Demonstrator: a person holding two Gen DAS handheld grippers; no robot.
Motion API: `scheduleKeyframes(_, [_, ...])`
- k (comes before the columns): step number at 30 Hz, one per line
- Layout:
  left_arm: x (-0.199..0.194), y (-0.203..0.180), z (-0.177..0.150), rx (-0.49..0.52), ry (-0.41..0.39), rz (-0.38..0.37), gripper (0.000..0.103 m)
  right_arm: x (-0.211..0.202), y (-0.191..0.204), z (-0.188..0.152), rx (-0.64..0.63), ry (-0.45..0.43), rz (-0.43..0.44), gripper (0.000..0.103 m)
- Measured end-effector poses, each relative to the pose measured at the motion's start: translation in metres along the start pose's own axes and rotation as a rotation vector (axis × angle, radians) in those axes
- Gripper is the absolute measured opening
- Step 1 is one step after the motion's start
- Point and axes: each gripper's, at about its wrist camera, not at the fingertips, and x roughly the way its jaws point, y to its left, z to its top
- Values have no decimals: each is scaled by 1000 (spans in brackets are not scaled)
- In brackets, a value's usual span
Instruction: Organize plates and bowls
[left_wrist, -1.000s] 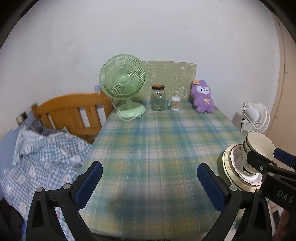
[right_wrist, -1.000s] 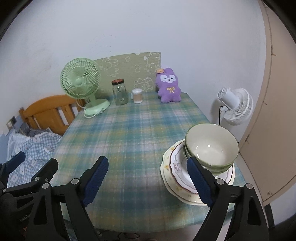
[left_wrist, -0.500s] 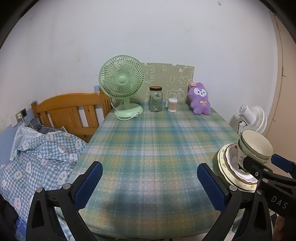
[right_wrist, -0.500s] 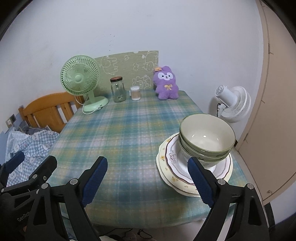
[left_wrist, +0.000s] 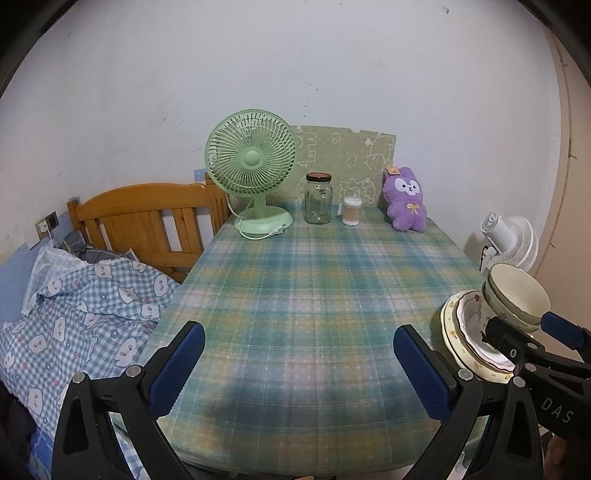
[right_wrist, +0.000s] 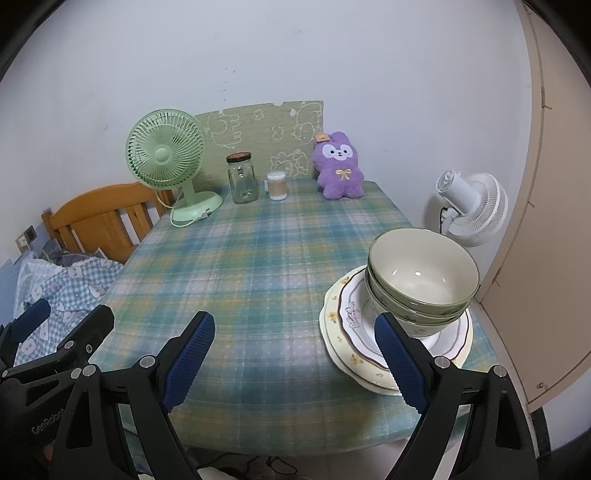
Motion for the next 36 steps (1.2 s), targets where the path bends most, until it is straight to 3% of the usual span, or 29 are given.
scheduleKeyframes(36, [5,5,6,13,11,-27,103,5,4,2,10,30,-23,90])
